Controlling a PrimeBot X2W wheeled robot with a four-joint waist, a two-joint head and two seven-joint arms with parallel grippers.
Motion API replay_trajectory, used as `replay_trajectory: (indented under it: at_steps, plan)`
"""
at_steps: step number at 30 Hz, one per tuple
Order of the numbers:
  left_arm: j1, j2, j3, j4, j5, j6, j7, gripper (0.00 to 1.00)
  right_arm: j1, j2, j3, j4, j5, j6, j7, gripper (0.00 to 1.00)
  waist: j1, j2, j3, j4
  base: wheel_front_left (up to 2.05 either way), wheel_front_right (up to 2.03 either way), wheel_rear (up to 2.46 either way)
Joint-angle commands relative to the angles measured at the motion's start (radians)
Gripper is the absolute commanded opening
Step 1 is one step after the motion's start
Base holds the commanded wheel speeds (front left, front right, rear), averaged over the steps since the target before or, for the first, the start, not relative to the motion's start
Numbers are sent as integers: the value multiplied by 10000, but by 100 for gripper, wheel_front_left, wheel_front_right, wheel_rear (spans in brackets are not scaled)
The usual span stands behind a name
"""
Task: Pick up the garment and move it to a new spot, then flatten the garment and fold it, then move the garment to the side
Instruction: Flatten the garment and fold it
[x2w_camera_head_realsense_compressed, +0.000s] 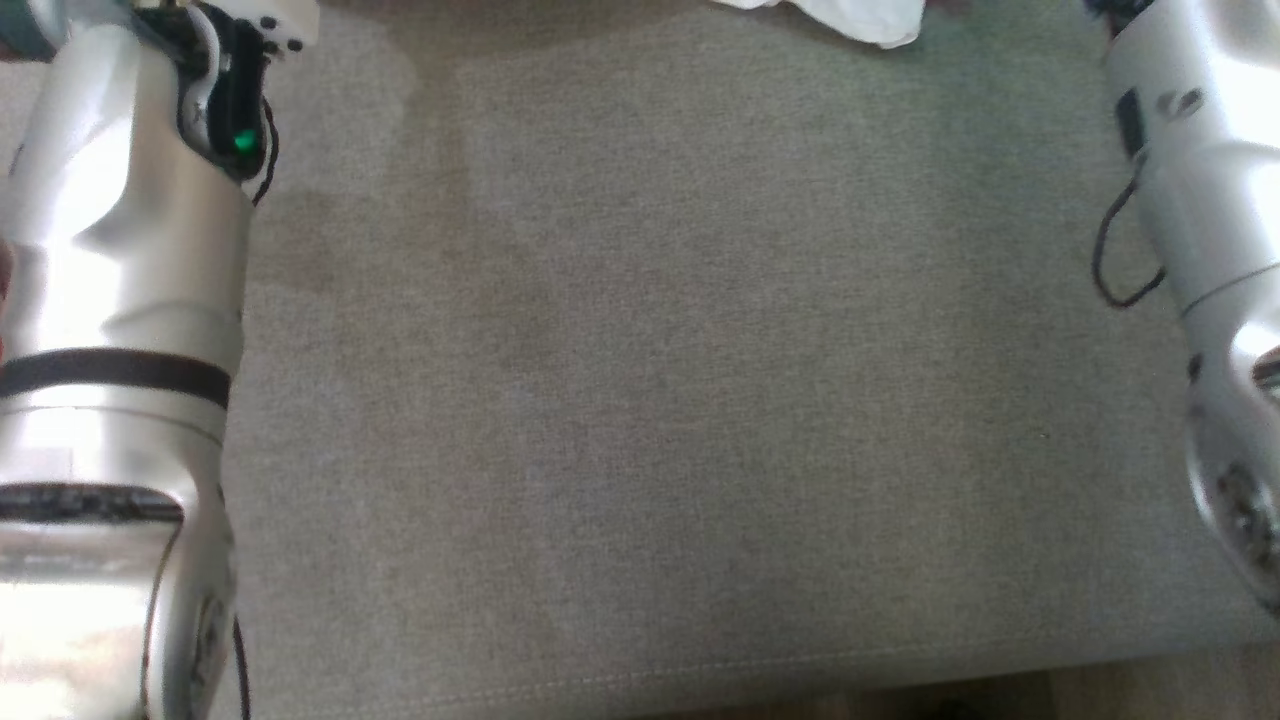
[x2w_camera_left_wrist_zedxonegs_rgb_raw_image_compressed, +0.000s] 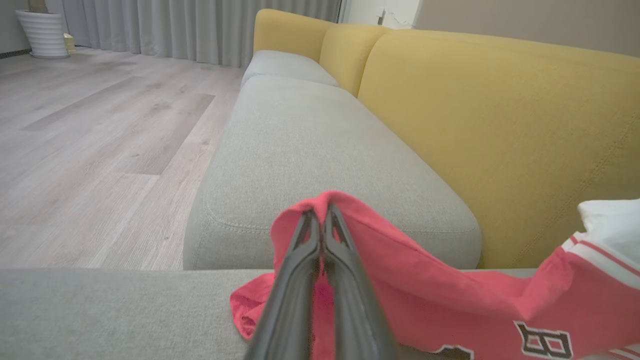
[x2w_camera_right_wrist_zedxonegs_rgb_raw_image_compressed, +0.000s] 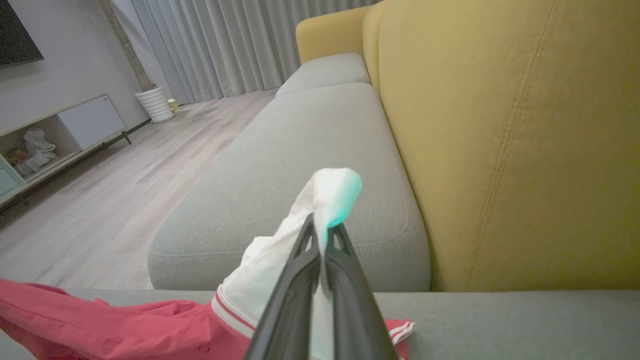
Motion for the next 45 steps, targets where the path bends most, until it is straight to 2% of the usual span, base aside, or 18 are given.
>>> replay_trajectory:
  at_steps: [1, 7, 14, 21, 25, 27, 36, 40, 45]
  plan:
    - [108, 321, 266, -394, -87, -76, -48, 0, 269, 291, 166, -247, 151, 75, -225, 0, -3, 1, 62, 57, 0, 0, 0]
    - [1900, 108, 708, -1182, -142, -221, -48, 0, 2257, 87, 797, -796, 1226, 75, -1227, 0, -3, 1, -293, 227, 0, 0, 0]
    - [4826, -94, 1072, -2860, -48, -344, -48, 0, 6224, -521, 1274, -2810, 2621, 75, -1978, 0, -3, 1, -1189, 267, 0, 0, 0]
    - [7887, -100, 1078, -4947, 272, -376, -49, 0, 10183, -1004, 396, -5261, 3128, 75, -2052, 0, -3, 1, -2150, 174, 0, 0, 0]
    - [9341, -94, 1128, -5752, 210, -334, 24, 0, 12156, -892, -283, -6829, 3014, 75, -1115, 0, -3, 1, -2535, 212, 0, 0, 0]
    - [9639, -104, 1135, -5942, 142, -328, 113, 0, 12637, -857, -473, -7251, 2892, 75, -800, 0, -3, 1, -2620, 226, 0, 0, 0]
    - [12139, -55, 1301, -8461, -217, 225, 1656, 0, 16292, 129, -2387, -11243, 1577, 75, 2749, 0, -3, 1, -3306, 183, 0, 0, 0]
    - [13131, -68, 1313, -9647, -320, 584, 2573, 0, 17125, 355, -2956, -12594, 1153, 75, 3775, 0, -3, 1, -3526, 170, 0, 0, 0]
    - [13908, -103, 1282, -10706, -471, 885, 3376, 0, 17497, 428, -3298, -13344, 1070, 75, 4453, 0, -3, 1, -3638, 196, 0, 0, 0]
